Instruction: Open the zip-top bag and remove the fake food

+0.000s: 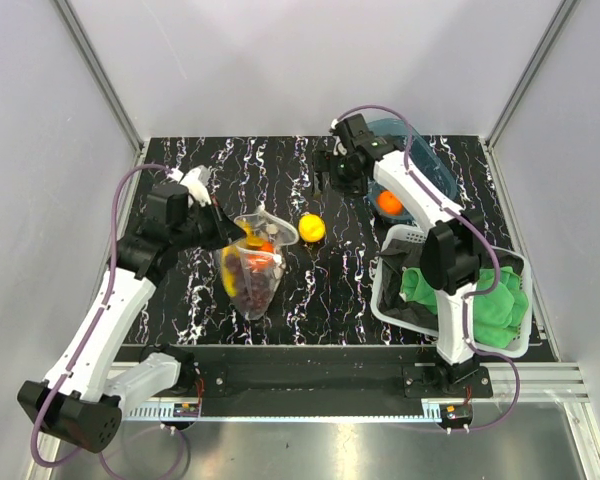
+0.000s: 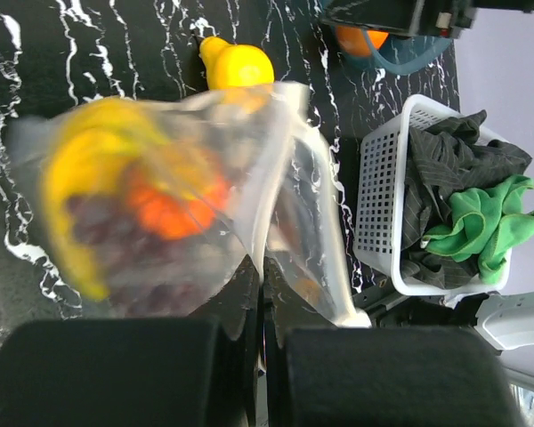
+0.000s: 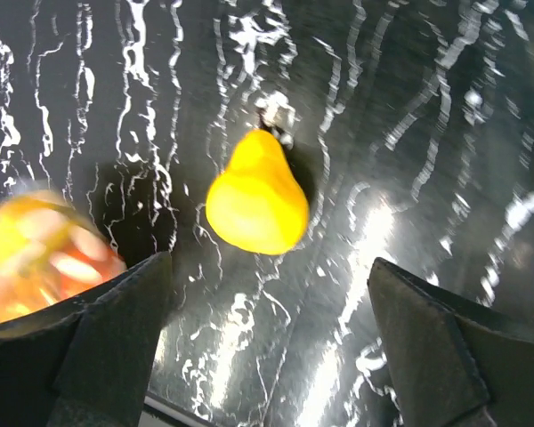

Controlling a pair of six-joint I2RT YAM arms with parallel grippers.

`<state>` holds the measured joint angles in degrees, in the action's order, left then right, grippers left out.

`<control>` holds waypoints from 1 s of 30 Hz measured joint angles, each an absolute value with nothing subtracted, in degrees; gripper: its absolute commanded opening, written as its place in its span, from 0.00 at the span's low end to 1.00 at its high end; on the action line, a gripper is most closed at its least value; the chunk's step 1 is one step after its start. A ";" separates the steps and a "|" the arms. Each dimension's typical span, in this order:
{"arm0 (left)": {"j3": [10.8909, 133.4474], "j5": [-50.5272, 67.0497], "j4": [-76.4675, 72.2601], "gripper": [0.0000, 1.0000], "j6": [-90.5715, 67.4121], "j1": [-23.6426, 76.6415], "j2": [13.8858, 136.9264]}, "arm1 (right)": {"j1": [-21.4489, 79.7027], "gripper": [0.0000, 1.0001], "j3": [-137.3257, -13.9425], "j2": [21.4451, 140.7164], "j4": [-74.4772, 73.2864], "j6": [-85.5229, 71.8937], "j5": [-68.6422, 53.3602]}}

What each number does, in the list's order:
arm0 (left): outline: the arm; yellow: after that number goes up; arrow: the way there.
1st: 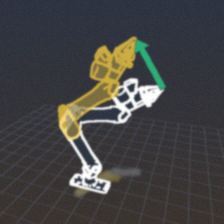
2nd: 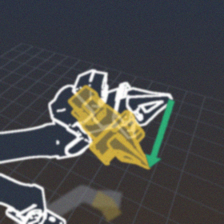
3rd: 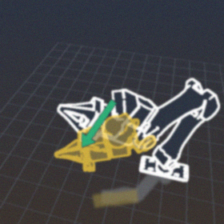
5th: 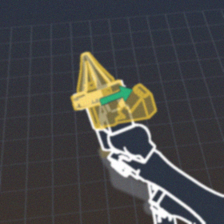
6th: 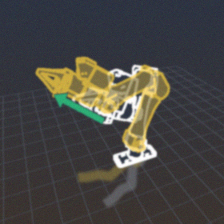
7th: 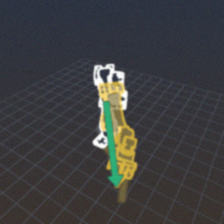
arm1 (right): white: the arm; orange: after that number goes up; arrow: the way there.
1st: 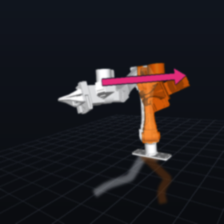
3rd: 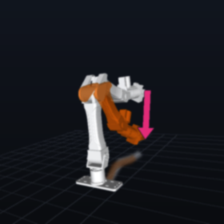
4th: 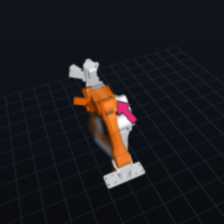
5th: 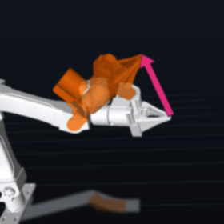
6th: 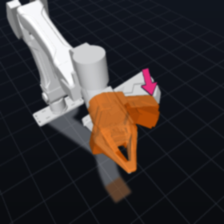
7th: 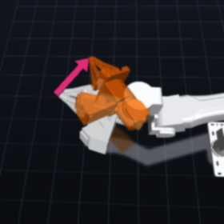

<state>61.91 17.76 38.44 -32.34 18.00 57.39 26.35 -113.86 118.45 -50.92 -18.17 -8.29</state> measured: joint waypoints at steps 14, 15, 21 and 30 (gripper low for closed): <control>57.19 18.22 37.52 0.00 -34.89 17.89 55.22 | 27.88 1.00 -113.82 129.56 -47.27 -16.64 -13.06; 57.14 18.22 37.54 0.00 -35.00 17.89 54.98 | 28.21 1.00 -113.49 129.78 -47.13 -16.45 -13.02; 57.10 19.35 37.47 0.00 -35.62 17.89 54.11 | 29.91 0.84 -113.43 132.00 -45.80 -15.51 -11.60; 57.49 24.45 34.44 0.00 -38.09 17.91 57.67 | 29.89 0.43 -113.58 133.47 -45.65 -16.25 -10.79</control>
